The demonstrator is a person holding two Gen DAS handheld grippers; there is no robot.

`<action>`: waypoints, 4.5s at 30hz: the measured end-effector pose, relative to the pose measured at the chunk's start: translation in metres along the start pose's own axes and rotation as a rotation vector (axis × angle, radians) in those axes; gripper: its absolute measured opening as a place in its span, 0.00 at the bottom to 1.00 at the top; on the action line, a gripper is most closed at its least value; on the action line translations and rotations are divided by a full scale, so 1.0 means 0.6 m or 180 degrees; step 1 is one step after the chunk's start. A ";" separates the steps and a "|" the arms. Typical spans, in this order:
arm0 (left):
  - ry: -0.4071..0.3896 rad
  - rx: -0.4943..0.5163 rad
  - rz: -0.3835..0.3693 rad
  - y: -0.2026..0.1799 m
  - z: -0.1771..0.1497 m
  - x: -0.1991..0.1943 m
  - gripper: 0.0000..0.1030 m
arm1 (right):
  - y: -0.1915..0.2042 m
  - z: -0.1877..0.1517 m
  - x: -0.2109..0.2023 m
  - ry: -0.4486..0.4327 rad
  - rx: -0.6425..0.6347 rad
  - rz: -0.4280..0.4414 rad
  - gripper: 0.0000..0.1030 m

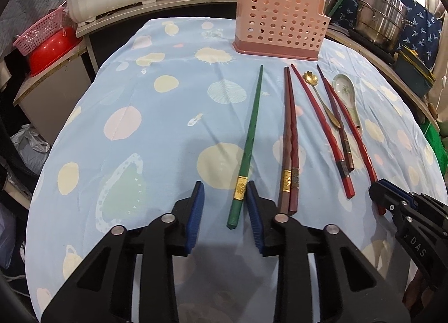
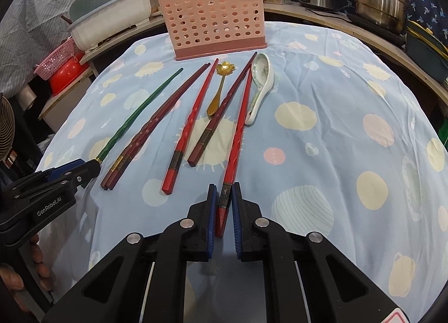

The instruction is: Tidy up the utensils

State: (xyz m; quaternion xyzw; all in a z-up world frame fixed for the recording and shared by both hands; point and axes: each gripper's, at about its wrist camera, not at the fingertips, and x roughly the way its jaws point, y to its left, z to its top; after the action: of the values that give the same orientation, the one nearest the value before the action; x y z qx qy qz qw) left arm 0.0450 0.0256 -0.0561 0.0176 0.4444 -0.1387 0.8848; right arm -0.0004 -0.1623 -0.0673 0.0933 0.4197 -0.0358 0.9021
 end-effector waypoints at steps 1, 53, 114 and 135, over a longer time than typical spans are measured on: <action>0.0003 0.0006 -0.0011 -0.002 -0.001 0.000 0.22 | -0.001 -0.001 -0.001 -0.0001 0.0005 0.0001 0.09; -0.0773 -0.0053 -0.0441 -0.042 0.206 -0.203 0.07 | -0.051 0.187 -0.237 -0.1271 0.0262 0.0283 0.06; -0.0868 -0.0089 -0.0257 -0.081 0.301 -0.185 0.07 | -0.378 0.112 0.027 0.0235 0.0529 -0.0444 0.23; -0.0884 -0.0030 -0.0377 -0.083 0.257 -0.216 0.08 | -0.226 -0.053 -0.099 0.0322 0.0347 0.0226 0.27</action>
State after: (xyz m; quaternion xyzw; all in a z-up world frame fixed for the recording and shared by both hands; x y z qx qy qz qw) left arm 0.0788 -0.0161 0.1442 -0.0321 0.3187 -0.1897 0.9281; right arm -0.0819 -0.2897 -0.0606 0.1588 0.4586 -0.0218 0.8741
